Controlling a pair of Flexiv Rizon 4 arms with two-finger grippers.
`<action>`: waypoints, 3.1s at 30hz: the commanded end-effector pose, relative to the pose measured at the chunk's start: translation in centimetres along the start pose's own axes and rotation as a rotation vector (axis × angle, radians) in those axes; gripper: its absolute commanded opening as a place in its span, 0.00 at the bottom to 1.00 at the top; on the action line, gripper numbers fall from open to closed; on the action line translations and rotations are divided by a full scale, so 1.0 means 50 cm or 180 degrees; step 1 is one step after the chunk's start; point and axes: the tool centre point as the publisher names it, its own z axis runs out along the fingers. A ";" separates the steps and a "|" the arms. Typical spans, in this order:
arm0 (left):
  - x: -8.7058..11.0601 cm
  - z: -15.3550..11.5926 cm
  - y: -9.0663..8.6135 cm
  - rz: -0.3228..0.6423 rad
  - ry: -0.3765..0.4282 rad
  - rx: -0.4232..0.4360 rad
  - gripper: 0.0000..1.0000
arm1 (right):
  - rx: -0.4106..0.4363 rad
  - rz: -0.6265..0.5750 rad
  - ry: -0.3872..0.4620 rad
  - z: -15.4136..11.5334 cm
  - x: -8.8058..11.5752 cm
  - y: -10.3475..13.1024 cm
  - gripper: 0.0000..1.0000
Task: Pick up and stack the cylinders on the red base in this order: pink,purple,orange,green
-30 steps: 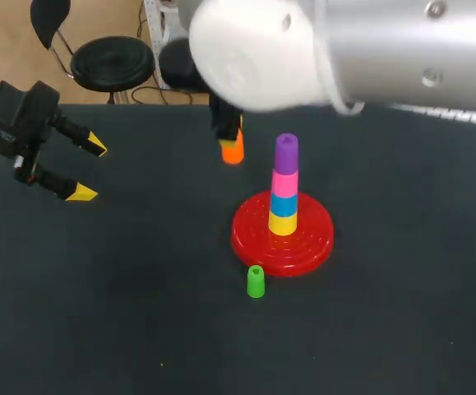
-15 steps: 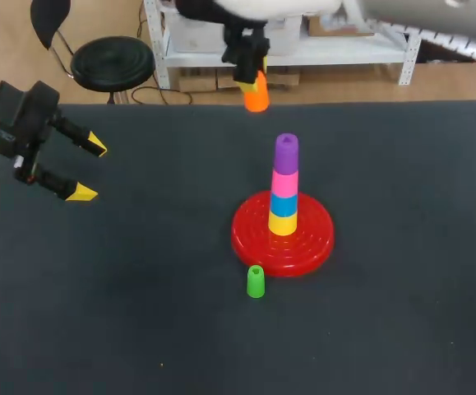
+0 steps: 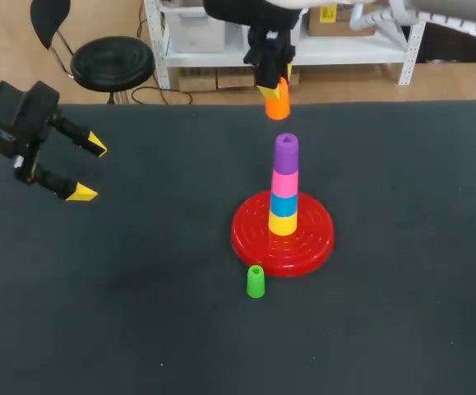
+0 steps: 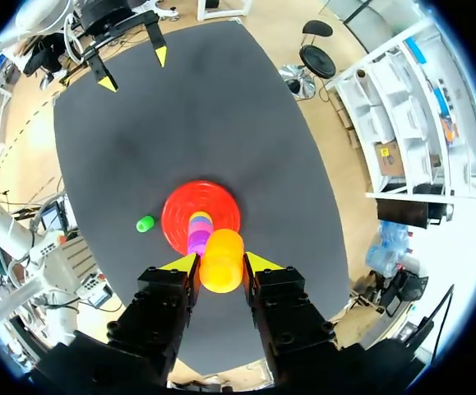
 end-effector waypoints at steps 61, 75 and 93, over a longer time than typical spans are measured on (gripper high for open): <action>0.001 0.000 -0.001 0.0003 -0.0002 -0.0005 1.00 | -0.0314 -0.0007 0.0003 0.053 0.032 0.030 0.00; 0.001 0.000 -0.001 0.0003 -0.0002 -0.0005 1.00 | -0.0401 0.0009 0.0028 0.071 0.033 0.019 0.00; 0.001 0.000 -0.001 0.0003 -0.0002 -0.0005 1.00 | -0.0544 0.0042 -0.0069 0.098 0.040 0.008 0.00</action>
